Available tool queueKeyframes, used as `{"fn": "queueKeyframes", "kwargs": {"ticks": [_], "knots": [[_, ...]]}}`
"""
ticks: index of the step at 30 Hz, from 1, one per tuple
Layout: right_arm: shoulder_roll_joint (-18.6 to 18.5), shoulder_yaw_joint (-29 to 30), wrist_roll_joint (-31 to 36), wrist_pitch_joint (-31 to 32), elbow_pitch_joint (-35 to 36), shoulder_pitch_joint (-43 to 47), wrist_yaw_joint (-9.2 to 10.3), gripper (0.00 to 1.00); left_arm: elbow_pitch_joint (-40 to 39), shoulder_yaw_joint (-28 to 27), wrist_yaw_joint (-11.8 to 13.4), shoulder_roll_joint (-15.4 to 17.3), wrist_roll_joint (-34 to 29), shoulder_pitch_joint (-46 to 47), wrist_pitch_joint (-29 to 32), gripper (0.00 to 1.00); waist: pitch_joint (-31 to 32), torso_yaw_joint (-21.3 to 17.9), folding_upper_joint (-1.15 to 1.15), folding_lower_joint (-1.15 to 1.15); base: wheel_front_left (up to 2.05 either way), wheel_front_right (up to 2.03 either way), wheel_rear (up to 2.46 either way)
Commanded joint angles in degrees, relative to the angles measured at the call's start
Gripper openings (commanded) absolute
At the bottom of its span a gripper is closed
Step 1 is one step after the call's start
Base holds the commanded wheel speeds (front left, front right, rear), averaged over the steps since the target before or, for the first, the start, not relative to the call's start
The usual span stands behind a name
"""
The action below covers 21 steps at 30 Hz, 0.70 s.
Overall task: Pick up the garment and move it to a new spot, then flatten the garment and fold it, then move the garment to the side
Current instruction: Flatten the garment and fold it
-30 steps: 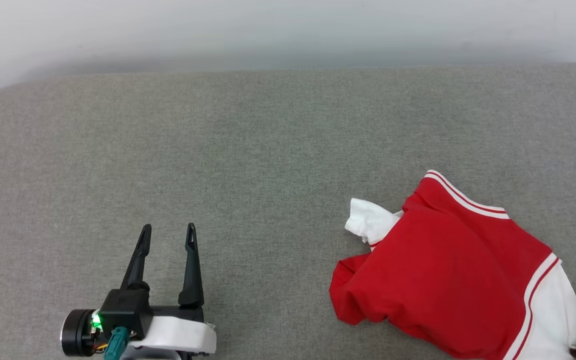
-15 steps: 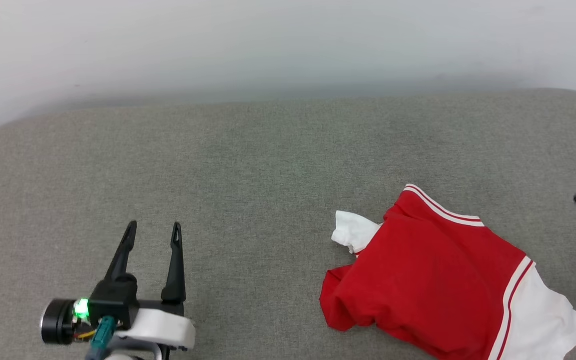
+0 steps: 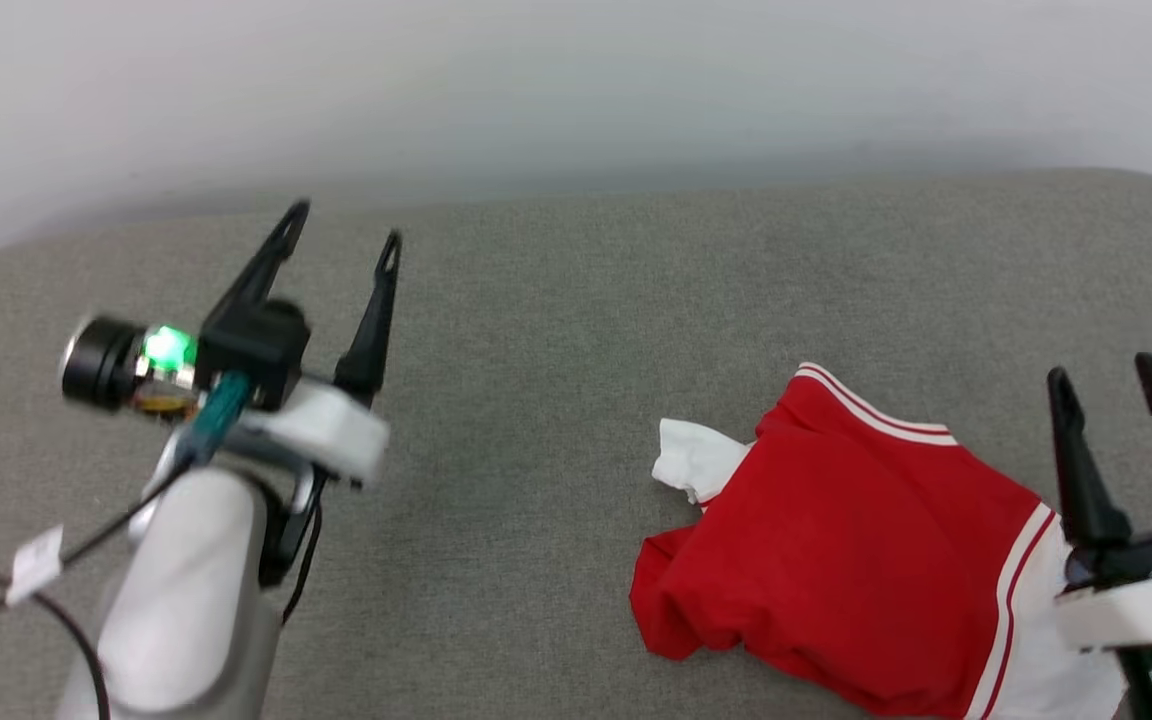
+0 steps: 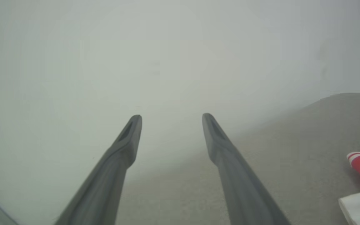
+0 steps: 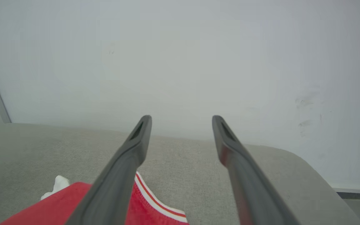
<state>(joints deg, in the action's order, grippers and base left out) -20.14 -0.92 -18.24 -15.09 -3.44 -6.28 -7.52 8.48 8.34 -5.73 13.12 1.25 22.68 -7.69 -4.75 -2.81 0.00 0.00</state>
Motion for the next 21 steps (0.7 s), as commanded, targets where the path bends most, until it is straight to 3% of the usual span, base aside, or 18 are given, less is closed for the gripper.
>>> {"fn": "queueKeyframes", "kwargs": {"ticks": [1, 4, 8, 21], "knots": [[2.3, 1.2, 1.4, -0.1, 2.1, 1.9, 0.06, 1.00, -0.1, 1.1, -0.5, 0.5, 0.0, 2.8, 1.6, 1.00, -0.7, -0.1, 0.00, 0.00, 0.00, 0.00, 0.00], [7.1, 2.7, 4.0, 0.0, 6.1, 5.6, 0.06, 1.00, -0.1, 5.1, -1.3, 1.6, 0.6, 9.3, 6.3, 1.00, -1.9, -0.5, 0.00, 0.00, 0.00, 0.00, 0.00], [10.7, 3.1, 5.8, 0.4, 8.5, 8.0, 0.06, 1.00, 0.2, 12.9, -1.6, 2.5, 5.1, 18.9, 13.2, 1.00, -3.7, -1.3, 0.00, 0.00, 0.00, 0.00, 0.00], [13.9, 1.6, 8.1, 0.0, 8.8, 5.9, 0.06, 1.00, 1.5, 48.3, -1.6, 6.1, 34.3, 43.0, 39.8, 1.00, -9.3, -4.8, 0.00, 0.00, 0.00, 0.00, 0.00]]}}
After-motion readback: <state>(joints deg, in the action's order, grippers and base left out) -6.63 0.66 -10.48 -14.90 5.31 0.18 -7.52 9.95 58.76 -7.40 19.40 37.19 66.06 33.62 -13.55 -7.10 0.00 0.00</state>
